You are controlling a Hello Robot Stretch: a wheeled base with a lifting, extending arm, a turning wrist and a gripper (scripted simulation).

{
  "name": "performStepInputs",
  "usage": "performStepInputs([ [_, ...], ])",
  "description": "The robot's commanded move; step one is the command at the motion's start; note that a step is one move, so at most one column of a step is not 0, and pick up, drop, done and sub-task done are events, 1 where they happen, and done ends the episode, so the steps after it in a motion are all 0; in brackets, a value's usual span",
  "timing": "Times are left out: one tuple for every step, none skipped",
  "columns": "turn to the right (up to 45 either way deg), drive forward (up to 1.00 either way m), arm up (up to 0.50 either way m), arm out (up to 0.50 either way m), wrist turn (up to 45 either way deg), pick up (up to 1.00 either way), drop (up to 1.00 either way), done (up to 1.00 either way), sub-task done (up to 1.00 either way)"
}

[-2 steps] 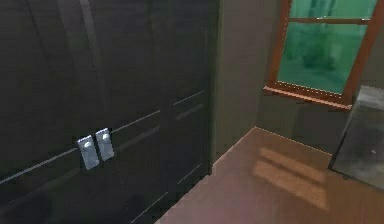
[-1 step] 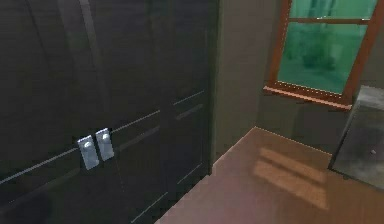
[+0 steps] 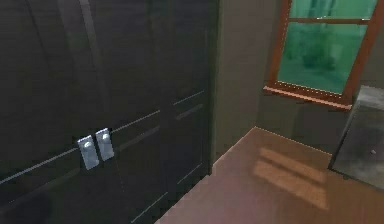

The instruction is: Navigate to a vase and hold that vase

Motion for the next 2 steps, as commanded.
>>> performStepInputs([
  [0.0, 0.00, 0.10, 0.00, 0.0, 0.00, 0.00, 0.00, 0.00],
  [0.0, 0.00, 0.00, 0.00, 0.0, 0.00, 0.00, 1.00, 0.00],
])
